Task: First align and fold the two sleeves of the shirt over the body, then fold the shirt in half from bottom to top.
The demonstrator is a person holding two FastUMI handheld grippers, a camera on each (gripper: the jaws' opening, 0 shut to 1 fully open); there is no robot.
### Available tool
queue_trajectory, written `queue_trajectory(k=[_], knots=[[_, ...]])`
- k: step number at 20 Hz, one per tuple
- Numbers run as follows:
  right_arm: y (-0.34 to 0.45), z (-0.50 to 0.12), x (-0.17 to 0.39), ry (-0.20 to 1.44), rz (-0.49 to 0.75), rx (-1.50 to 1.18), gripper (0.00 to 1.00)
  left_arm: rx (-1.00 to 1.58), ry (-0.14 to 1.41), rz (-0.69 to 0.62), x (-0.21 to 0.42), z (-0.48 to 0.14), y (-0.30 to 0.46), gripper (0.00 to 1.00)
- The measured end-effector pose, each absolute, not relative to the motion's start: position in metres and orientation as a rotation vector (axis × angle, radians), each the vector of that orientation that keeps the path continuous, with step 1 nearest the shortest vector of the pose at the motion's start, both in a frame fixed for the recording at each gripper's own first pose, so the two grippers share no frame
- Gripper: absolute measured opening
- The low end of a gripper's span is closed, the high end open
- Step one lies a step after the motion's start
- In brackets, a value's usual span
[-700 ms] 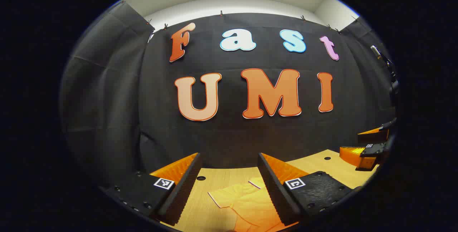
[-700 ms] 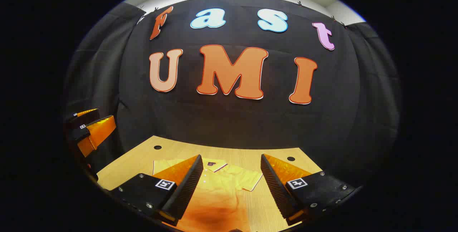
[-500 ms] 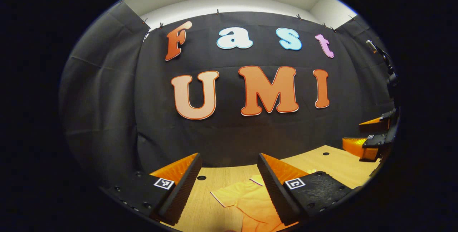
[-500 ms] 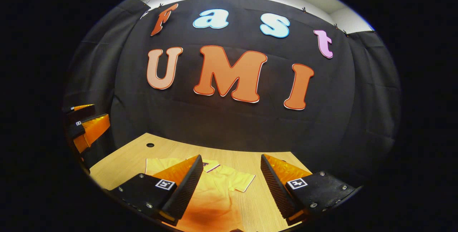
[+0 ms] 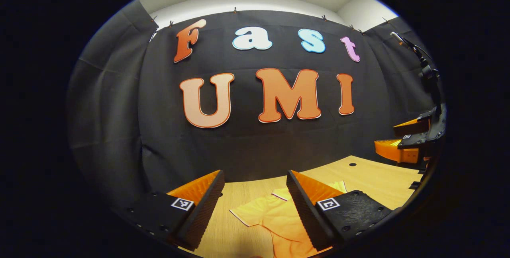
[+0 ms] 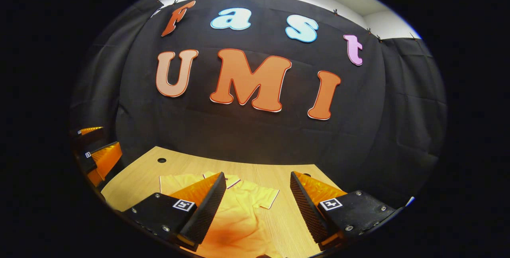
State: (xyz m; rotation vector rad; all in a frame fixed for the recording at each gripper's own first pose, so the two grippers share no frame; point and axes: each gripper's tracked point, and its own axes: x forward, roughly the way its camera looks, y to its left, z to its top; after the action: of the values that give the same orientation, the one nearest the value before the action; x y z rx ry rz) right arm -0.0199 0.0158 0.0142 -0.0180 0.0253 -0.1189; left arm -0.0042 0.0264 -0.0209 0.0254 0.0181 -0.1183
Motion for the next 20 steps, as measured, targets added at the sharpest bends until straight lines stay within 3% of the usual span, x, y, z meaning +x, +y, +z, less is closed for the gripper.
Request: queue_trajectory(k=[11,20], knots=[[-0.037,-0.048,0.068,0.201,-0.085,0.067,0.98,0.057,-0.153,0.055,-0.005,0.05,0.052,0.96],[-0.062,-0.15,0.152,0.491,-0.002,0.084,0.99,0.112,-0.061,0.15,-0.006,0.036,0.027,0.96]])
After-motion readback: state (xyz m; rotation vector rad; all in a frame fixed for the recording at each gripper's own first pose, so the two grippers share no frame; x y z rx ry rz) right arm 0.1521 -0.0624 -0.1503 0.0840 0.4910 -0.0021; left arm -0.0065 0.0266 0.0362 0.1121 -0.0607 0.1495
